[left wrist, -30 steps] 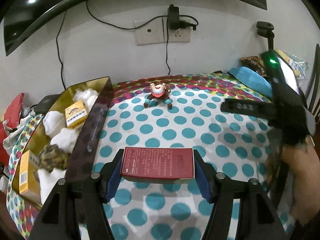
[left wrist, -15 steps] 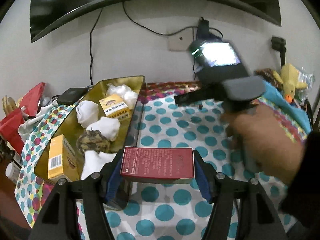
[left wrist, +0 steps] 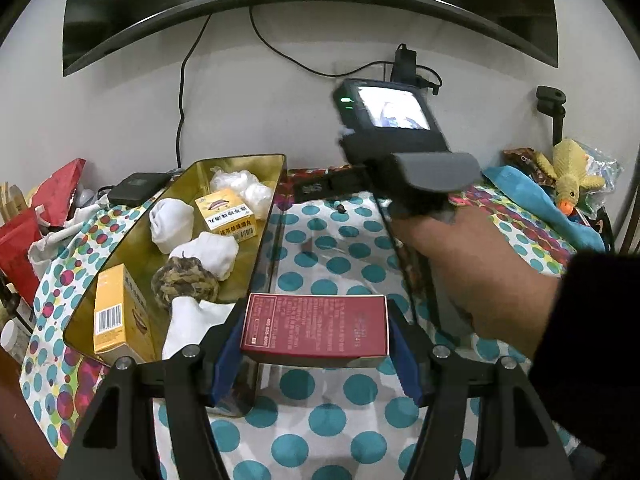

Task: Organize objects
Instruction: 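Carry the red box toward the tin with left while right grasps the cartoon figurine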

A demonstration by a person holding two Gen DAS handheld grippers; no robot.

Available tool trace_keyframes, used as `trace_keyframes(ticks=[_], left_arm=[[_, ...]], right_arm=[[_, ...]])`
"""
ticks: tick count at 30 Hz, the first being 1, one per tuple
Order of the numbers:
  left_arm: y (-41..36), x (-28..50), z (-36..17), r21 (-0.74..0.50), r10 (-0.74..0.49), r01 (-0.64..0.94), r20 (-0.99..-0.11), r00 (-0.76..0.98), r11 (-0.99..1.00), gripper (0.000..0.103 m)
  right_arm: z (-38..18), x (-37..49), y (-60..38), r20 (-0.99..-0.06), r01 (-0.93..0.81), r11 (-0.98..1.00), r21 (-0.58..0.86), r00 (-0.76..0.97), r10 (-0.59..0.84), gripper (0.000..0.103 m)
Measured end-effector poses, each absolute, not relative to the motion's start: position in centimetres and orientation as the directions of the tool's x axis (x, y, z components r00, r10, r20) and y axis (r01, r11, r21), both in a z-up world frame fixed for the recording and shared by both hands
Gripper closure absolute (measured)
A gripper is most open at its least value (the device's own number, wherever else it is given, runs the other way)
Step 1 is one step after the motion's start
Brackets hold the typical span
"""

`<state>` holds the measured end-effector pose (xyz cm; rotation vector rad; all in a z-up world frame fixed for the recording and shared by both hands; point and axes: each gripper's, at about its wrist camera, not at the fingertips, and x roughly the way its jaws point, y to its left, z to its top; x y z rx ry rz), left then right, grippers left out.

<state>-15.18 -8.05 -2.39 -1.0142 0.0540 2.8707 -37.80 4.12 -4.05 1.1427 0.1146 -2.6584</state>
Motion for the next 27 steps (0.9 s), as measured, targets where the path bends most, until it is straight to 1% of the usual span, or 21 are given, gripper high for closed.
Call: trace_keyframes(ticks=[1,3,4,5,6,7,8,9,13,20,27], left_arm=[[-8.2,-15.3,-2.4,0.0,0.08,-0.102,-0.629,-0.773,-0.995,0.037],[-8.6,-15.5,-2.4,-0.003,0.076,-0.095,-0.628,-0.775,-0.995,0.037],[-8.8,-15.5,-2.3,-0.008,0.078,-0.093,-0.626,-0.776,-0.996,0.037],[-9.1,-15.5,-2.2,-0.013,0.076,-0.087,-0.624,-0.778,-0.996,0.037],[-9.4,-15.6,-2.2,-0.016,0.074,-0.082,-0.622,-0.78,-0.997,0.037],[-9.6,-15.6,-2.1,-0.02,0.075,-0.079,-0.617,-0.783,-0.997,0.037],[-9.8,-15.6,-2.0,-0.023,0.072,-0.074,-0.616,-0.784,-0.997,0.037],[-10.0,-15.7,-2.0,-0.025,0.071,-0.071,-0.617,-0.783,-0.997,0.037],[-10.3,-15.7,-1.8,-0.024,0.062,-0.06,-0.613,-0.788,-0.998,0.037],[-10.6,-15.0,-0.3,0.0,0.021,-0.026,-0.583,-0.812,-1.0,0.037],[-10.9,-14.1,1.3,0.042,-0.042,0.022,-0.568,-0.822,-0.999,0.037]], right_arm=[[-4.2,-38.1,3.7,-0.734,0.253,-0.967,0.005,-0.657,-0.175,0.01],[-4.9,-39.3,3.4,-0.758,0.259,-0.966,-0.005,-0.631,-0.165,0.01],[-5.3,-40.2,3.2,-0.769,0.246,-0.969,-0.019,-0.623,-0.144,0.015],[-5.7,-40.6,3.2,-0.779,0.23,-0.973,-0.034,-0.615,-0.118,0.044],[-6.2,-41.0,3.8,-0.792,0.218,-0.975,-0.027,-0.6,-0.112,0.052],[-6.2,-41.0,4.4,-0.786,0.219,-0.976,0.016,-0.6,-0.147,0.059],[-6.1,-40.8,4.9,-0.786,0.207,-0.978,0.012,-0.603,-0.137,0.081],[-6.1,-40.3,5.2,-0.78,0.214,-0.977,-0.012,-0.613,-0.125,0.091],[-5.4,-37.8,6.7,-0.761,0.229,-0.973,-0.028,-0.636,-0.128,0.092],[-4.5,-31.3,10.2,-0.735,0.217,-0.976,0.027,-0.658,-0.166,0.093],[-4.4,-26.9,12.1,-0.719,0.194,-0.979,0.065,-0.671,-0.18,0.093]])
